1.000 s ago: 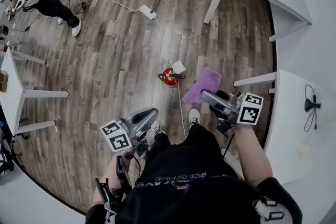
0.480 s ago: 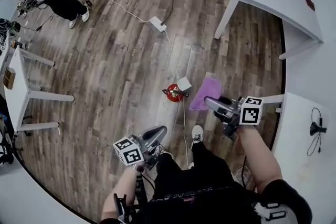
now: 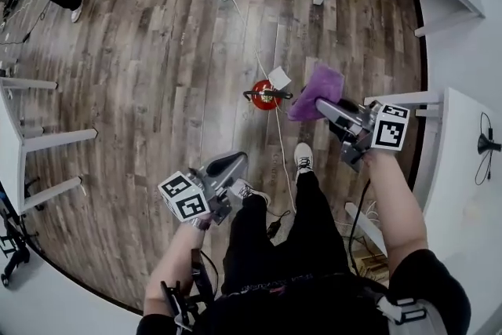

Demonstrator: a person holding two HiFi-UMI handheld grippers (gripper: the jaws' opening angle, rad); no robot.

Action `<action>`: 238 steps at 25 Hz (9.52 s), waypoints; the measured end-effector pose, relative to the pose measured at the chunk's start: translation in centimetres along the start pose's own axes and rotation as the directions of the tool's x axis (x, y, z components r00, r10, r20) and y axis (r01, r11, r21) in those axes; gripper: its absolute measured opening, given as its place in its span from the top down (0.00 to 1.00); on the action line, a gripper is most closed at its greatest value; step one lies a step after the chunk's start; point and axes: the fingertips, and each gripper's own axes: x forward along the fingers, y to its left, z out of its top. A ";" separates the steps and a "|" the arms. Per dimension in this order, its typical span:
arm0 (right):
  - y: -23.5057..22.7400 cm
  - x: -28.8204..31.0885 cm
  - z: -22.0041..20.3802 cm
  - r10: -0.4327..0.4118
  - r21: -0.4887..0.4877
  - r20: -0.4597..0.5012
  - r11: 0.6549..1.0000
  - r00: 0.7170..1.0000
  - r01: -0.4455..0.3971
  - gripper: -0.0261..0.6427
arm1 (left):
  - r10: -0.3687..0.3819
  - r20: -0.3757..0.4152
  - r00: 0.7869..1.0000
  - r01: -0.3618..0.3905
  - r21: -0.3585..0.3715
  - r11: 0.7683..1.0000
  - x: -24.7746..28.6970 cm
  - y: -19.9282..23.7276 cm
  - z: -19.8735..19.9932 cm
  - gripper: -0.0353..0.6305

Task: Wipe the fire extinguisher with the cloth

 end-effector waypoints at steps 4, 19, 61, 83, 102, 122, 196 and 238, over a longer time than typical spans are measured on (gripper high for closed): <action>-2.8 1.3 -2.3 -0.031 -0.014 -0.046 0.999 0.998 0.030 0.86 | -0.057 -0.004 0.998 0.057 0.046 0.997 0.5 3.3 -1.6 0.94; -25.7 4.9 -9.3 0.001 -0.073 -0.318 0.997 0.948 -0.025 0.86 | -0.113 0.033 0.993 0.104 0.204 0.973 8.3 19.5 -15.4 0.94; -60.5 15.5 -39.7 0.153 0.303 -0.262 0.950 0.953 -0.069 0.86 | 0.001 -0.101 0.995 0.056 0.557 0.828 14.2 35.8 -24.7 0.94; -45.7 12.1 -29.7 0.379 0.185 -0.062 0.913 0.923 -0.363 0.86 | -0.077 -0.163 0.984 0.160 0.588 0.793 16.2 34.9 -25.3 0.94; -28.9 9.4 -13.8 0.062 -0.326 -0.814 0.775 0.578 -0.542 0.86 | -0.201 -0.111 0.973 0.226 0.619 0.752 15.6 30.7 -23.9 0.94; -44.4 20.4 -20.7 0.017 -0.178 -0.868 0.922 0.496 -0.344 0.86 | -0.139 -0.056 0.989 0.146 0.562 0.814 12.4 33.6 -23.4 0.94; -24.0 10.1 -31.2 0.208 -0.536 -0.546 0.658 0.812 -0.529 0.86 | -0.556 0.150 0.818 0.533 0.167 0.829 15.7 24.9 -18.7 0.64; -32.9 3.9 -18.0 -0.069 -0.656 -0.021 0.754 0.997 0.039 0.96 | -0.315 -0.616 0.723 0.342 -0.078 0.937 26.0 50.4 -15.2 0.77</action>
